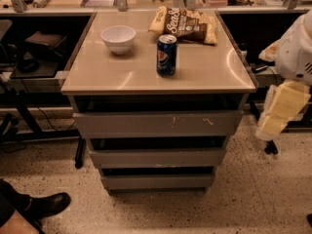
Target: Open middle drawer
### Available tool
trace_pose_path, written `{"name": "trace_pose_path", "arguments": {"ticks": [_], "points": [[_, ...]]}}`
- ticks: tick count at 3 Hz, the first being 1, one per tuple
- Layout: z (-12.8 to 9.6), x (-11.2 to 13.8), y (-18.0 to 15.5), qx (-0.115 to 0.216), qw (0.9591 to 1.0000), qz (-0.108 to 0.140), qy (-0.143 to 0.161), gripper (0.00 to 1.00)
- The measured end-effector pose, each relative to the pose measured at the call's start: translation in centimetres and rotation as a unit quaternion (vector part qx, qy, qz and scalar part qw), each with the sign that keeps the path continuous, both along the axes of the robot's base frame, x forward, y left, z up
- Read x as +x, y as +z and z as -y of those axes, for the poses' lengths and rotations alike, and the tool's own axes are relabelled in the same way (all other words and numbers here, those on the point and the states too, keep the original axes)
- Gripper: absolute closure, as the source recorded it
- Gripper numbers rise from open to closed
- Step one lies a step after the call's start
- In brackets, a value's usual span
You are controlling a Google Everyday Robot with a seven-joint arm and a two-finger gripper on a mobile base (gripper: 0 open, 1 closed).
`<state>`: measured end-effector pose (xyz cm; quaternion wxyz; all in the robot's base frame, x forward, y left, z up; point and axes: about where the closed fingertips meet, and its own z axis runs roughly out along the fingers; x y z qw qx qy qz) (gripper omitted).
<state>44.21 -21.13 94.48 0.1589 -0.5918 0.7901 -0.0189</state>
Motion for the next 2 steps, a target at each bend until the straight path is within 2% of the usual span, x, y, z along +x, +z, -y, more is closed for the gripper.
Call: {"name": "trace_pose_path", "arguments": {"ticks": [1, 2], "points": [[-1.4, -0.5, -6.7, 0.019, 0.9988, -0.038, -0.022, 0.0], [-2.6, -2.5, -14.6, 0.021, 0.9945, -0.1, -0.026, 0.0]]}}
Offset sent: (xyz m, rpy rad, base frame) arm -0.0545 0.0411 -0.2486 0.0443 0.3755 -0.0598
